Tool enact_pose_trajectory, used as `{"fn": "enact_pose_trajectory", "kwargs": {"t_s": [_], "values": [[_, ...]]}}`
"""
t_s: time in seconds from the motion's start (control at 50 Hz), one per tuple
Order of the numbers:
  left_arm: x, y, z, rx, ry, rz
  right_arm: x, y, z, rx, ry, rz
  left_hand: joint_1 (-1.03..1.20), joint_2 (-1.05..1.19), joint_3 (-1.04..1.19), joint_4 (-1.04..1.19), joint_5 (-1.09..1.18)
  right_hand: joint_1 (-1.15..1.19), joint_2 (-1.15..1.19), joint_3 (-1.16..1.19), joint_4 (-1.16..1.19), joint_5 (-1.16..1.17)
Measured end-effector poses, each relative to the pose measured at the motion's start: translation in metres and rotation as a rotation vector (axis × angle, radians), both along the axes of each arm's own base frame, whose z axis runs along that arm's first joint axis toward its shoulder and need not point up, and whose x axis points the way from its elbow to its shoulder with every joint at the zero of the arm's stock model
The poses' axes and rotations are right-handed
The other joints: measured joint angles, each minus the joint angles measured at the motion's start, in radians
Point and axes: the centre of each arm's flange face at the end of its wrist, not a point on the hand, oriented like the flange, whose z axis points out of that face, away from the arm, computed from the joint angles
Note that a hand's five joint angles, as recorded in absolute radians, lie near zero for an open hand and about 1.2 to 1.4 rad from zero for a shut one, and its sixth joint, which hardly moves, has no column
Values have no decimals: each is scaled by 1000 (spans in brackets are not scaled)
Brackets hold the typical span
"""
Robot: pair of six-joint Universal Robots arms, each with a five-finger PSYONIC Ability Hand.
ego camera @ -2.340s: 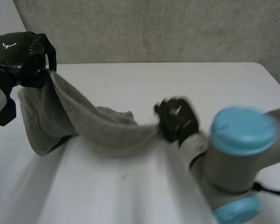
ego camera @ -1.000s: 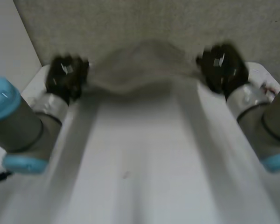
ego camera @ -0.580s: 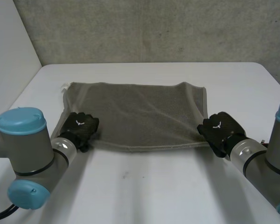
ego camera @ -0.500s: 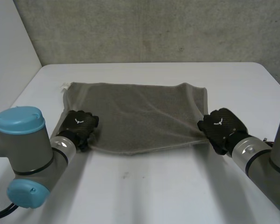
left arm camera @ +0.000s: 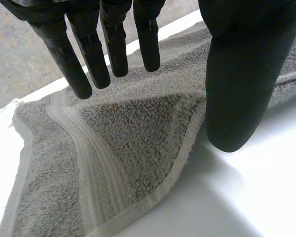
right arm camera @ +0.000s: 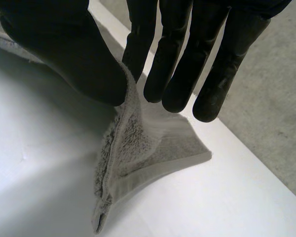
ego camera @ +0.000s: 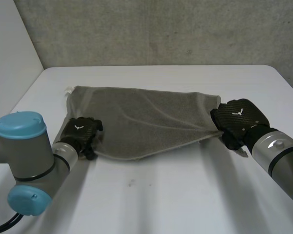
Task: Fold the towel.
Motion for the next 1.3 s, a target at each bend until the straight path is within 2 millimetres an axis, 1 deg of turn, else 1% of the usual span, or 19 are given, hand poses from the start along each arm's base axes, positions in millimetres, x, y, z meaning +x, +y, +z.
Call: {"fn": "enact_pose_trajectory", "kwargs": {"t_s": [0.12,0.18,0.22,0.3,0.32,0.42,0.56,0.64,0.76,0.82,0.88,0.9,0.92,0.96,1.0,1.04,1.12,1.2,1.3], "values": [[-4,-6,-4,14,31,9,-1,0,14,-33,-37,-12,45,46,46,44,45,0,0,0,0,0],[-6,-11,-9,16,31,11,-2,0,20,-51,-50,-19,136,129,130,129,128,0,0,0,0,0],[-6,-14,-11,14,31,12,-3,0,22,-58,-52,-22,228,223,222,220,219,0,0,0,0,0],[-8,-18,-12,4,34,15,-4,-1,23,-62,-51,-27,252,252,253,251,249,0,0,0,0,0],[-8,-20,-12,-11,38,19,-5,-2,23,-64,-49,-31,317,318,319,309,307,0,0,0,0,0],[-5,-28,-2,-103,53,62,-13,-9,21,-67,-16,-58,445,446,446,441,437,0,0,0,0,0],[2,-23,13,-166,61,106,-16,-9,15,-55,37,-55,651,666,666,665,659,0,0,0,0,0],[6,-14,22,-178,53,108,-16,-5,9,-31,80,-38,691,736,735,732,716,0,0,0,0,0],[14,10,31,-150,-53,78,-18,6,-4,47,204,11,699,751,750,748,730,0,0,0,0,0],[21,28,33,-105,-173,42,-22,15,-13,102,317,59,699,758,757,756,732,0,0,0,0,0],[34,59,39,-13,-342,-21,-33,32,-23,190,497,149,708,759,758,756,737,0,0,0,0,0],[34,59,39,-13,-342,-21,-33,32,-23,190,497,149,708,759,758,756,737,0,0,0,0,0],[40,75,45,32,-410,-53,-38,40,-26,225,575,195,738,760,758,758,751,0,0,0,0,0],[45,89,52,66,-462,-81,-43,44,-26,241,629,228,739,760,758,758,751,0,0,0,0,0],[49,98,59,76,-488,-97,-46,44,-24,233,657,241,743,760,759,759,753,0,0,0,0,0],[50,100,66,58,-491,-98,-46,40,-21,210,659,234,744,760,759,759,755,0,0,0,0,0],[46,92,76,-20,-467,-84,-44,27,-13,136,631,191,746,760,759,759,755,0,0,0,0,2],[32,64,80,-152,-423,-62,-35,4,-4,16,559,125,747,761,759,760,756,0,0,0,0,5],[17,31,71,-232,-395,-49,-21,-16,-5,-72,515,92,750,761,759,760,756,0,5,0,0,8]]}}
